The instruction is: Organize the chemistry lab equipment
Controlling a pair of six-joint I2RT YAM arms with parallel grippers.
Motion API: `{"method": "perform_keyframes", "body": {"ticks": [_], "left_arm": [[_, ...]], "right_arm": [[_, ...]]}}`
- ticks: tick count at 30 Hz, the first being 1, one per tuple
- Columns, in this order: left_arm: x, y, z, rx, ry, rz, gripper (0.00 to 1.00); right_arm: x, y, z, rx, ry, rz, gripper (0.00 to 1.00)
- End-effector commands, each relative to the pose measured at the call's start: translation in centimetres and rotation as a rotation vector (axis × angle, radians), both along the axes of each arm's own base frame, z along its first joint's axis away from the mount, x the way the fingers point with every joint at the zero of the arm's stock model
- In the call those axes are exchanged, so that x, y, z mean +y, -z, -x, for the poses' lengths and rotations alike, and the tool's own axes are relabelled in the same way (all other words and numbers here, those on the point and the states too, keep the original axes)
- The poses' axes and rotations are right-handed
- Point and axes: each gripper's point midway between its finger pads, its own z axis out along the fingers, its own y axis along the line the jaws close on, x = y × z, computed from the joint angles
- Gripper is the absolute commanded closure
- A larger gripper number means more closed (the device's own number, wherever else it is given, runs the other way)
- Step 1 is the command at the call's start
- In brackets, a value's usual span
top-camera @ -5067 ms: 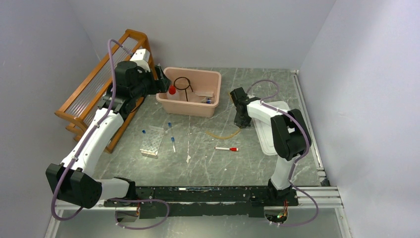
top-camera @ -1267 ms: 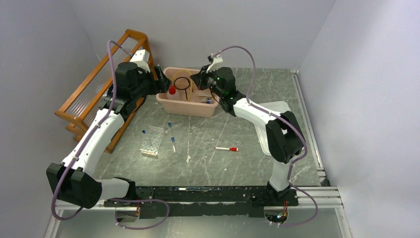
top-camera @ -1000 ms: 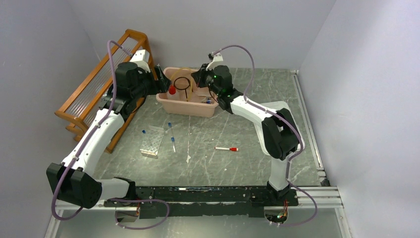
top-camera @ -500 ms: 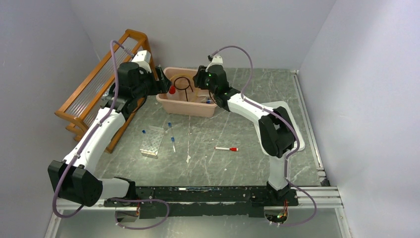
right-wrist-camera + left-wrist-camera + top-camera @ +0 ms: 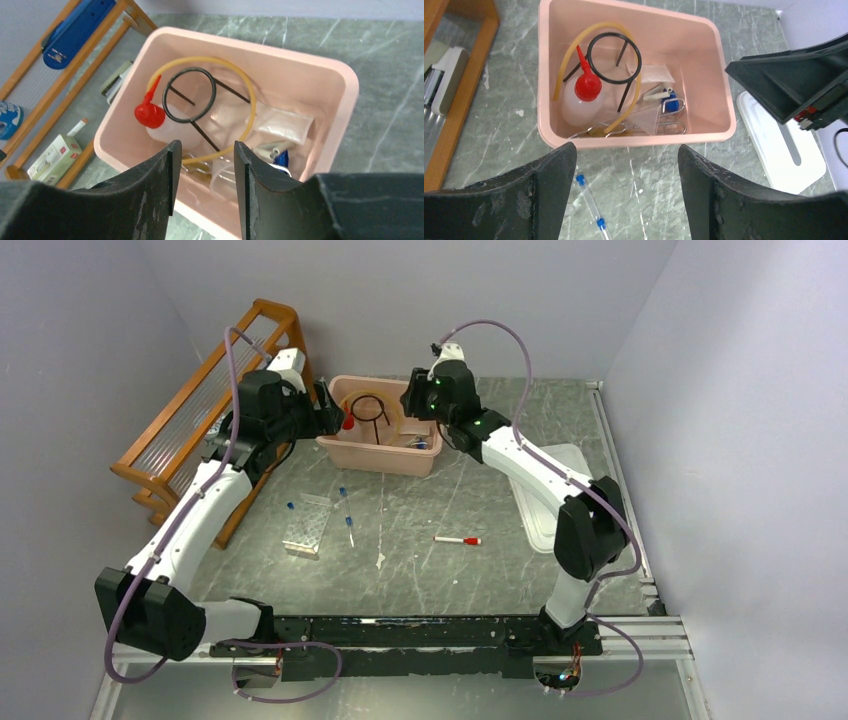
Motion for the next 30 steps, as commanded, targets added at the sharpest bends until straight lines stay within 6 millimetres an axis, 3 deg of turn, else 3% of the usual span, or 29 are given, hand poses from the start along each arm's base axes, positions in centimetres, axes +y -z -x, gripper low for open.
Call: {"method": "perform_keyframes", "body": {"ticks": [1,5,9,15,22,30], "left_arm": [[0.6,1.1,1.7,0.036,0.007,-0.017,0.24],[0.1,3.6,3.7,0.126,0.057,-0.008,0.3],[-0.1,6.7,5.7,0.214,0.064,0.024,0.35],[-0.3,8.7,6.4,0.245,0.055,0.033,0.36],[0.3,10.1,5.3,0.249,0.022,-0.015,0.37],[0.4,10.3,2.2,0.216,-0.006,-0.066,0.39]], "right_arm": [[-2.7,1.2,2.4,0.105,0.055,0.071,0.53],[-4.4,2.6,4.4,0.194,0.085,0.115,0.51],[-5.3,5.4,6.0,0.314,0.115,0.146,0.5],[-6.0,8.1,5.9,0.387,0.177,0.187,0.48],[-7.2,9.6,3.3,0.38,0.285,0.266,0.49],[-10.7,10.0,1.2,0.355,0.459,0.363,0.54]]}}
